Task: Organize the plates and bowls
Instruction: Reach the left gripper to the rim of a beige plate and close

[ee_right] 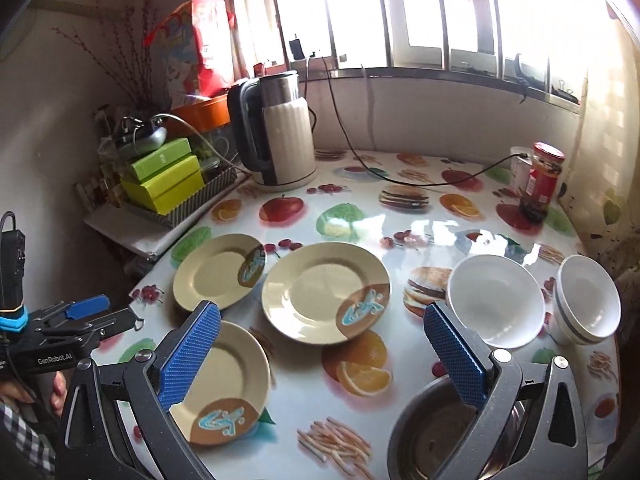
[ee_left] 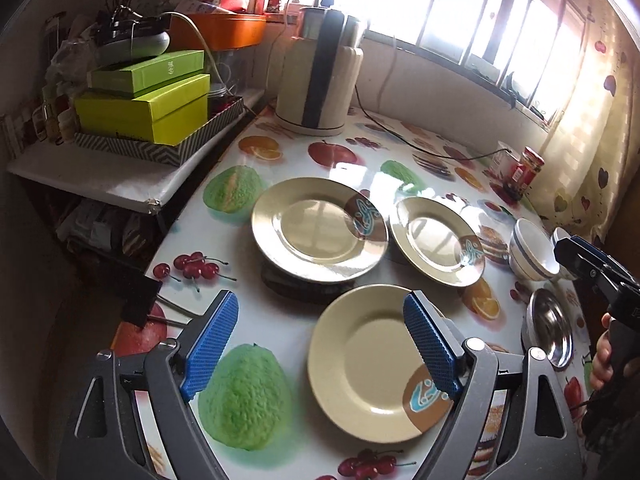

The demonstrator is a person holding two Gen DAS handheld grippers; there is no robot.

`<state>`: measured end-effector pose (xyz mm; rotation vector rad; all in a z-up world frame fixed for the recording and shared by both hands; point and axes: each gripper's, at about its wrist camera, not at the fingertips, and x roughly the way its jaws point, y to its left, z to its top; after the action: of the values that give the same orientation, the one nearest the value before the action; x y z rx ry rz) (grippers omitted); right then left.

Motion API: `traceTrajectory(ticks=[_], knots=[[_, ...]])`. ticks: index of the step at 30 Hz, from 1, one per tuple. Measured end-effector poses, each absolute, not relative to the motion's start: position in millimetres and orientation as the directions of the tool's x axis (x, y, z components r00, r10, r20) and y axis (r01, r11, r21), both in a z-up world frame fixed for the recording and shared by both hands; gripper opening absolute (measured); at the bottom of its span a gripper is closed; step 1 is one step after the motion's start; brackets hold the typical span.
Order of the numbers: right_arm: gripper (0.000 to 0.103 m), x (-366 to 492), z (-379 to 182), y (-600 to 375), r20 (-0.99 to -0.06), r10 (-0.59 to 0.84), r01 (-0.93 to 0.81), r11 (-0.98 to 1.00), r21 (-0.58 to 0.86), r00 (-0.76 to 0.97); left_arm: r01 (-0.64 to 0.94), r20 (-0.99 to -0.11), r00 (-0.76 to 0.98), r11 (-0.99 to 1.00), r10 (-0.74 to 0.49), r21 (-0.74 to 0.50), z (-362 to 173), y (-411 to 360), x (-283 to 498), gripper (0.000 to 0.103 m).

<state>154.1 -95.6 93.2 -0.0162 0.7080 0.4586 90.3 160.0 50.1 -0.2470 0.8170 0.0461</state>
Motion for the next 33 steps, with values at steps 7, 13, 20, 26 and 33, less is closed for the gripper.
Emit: traceTrajectory(ticks=[7, 13, 20, 26, 33], knots=[[0.092, 216, 88, -38, -0.656, 0.559, -0.581, 0.784, 0.219, 0.507, -0.205, -0.756, 0.651, 0.944, -0.066, -0.259, 32, 201, 126, 0.075], [0.079, 265, 55, 2, -0.743, 0.528, -0.606, 0.767, 0.210, 0.410, -0.233, -0.779, 0.618, 0.922, -0.105, -0.309, 9, 222, 152, 0.063], [0.058, 299, 21, 26, -0.784, 0.546, -0.611, 0.739, 0.283, 0.297, -0.269, -0.797, 0.587, 0.894, -0.143, -0.358, -15, 231, 177, 0.048], [0.042, 315, 2, 37, -0.803, 0.549, -0.612, 0.724, 0.318, 0.233, -0.266, -0.802, 0.575, 0.890, -0.161, -0.370, -24, 230, 192, 0.039], [0.034, 321, -8, 43, -0.810, 0.556, -0.615, 0.709, 0.345, 0.186, -0.271, -0.793, 0.578, 0.871, -0.193, -0.409, -31, 231, 195, 0.031]])
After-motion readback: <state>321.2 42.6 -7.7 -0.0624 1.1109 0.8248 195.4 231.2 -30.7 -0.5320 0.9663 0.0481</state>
